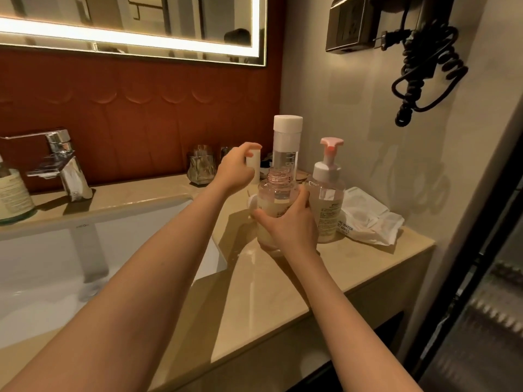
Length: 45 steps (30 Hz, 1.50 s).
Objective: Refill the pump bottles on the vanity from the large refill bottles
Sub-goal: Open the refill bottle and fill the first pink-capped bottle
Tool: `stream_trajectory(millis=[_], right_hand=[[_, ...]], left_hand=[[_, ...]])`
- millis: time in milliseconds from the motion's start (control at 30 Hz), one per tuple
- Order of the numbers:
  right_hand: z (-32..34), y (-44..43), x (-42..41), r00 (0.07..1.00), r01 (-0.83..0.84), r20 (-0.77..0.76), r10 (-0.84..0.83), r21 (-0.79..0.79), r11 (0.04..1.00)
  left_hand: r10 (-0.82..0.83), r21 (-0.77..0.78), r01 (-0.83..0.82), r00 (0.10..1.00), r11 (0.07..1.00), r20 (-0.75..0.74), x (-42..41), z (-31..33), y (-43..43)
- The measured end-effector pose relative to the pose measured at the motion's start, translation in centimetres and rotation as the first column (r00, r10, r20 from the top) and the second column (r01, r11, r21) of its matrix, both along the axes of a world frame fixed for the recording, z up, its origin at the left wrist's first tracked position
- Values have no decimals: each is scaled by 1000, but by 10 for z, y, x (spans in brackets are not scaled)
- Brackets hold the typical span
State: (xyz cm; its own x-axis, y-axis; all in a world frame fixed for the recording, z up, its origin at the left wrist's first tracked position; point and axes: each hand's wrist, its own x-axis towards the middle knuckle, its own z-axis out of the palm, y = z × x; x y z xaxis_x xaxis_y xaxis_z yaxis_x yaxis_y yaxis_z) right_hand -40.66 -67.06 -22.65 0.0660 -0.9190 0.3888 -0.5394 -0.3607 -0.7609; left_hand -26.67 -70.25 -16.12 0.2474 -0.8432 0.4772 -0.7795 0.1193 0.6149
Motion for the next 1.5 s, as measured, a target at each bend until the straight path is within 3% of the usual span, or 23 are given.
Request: stream_trajectory(millis=[167, 267, 400, 500, 667, 867, 1000, 1167, 1500], right_hand=[[12, 4, -1, 999, -29, -45, 27, -42, 999], [32, 12, -5, 998, -26, -62, 11, -237, 971], [85, 15, -9, 997, -42, 32, 63, -455, 890], [136, -18, -4, 991, -113, 25, 130, -349, 930], [175, -90, 25, 959, -135, -254, 123, -30, 990], [183, -159, 54, 906, 54, -422, -20, 68, 996], [174, -179, 71, 861, 97, -509, -13, 139, 986], [155, -189, 74, 807, 145, -587, -71, 80, 986], [164, -159, 54, 915, 39, -399, -59, -58, 998]], left_hand=[[-46, -50, 45, 999, 998, -22, -18, 19, -20], [-46, -83, 45, 999, 996, -12, -14, 27, -28], [-33, -100, 29, 999, 995, -39, -3, 35, -39], [-52, -121, 47, 998, 992, -36, 0, 44, -51], [-70, -54, 70, 997, 996, -9, -1, 68, -71], [-33, 29, 35, 997, 999, -63, 9, 79, -98], [-37, 153, 50, 996, 987, -87, 17, 63, -110], [-67, 229, 95, 990, 969, -127, 23, 46, -111], [-128, 249, 170, 976, 954, -174, 21, 43, -85]])
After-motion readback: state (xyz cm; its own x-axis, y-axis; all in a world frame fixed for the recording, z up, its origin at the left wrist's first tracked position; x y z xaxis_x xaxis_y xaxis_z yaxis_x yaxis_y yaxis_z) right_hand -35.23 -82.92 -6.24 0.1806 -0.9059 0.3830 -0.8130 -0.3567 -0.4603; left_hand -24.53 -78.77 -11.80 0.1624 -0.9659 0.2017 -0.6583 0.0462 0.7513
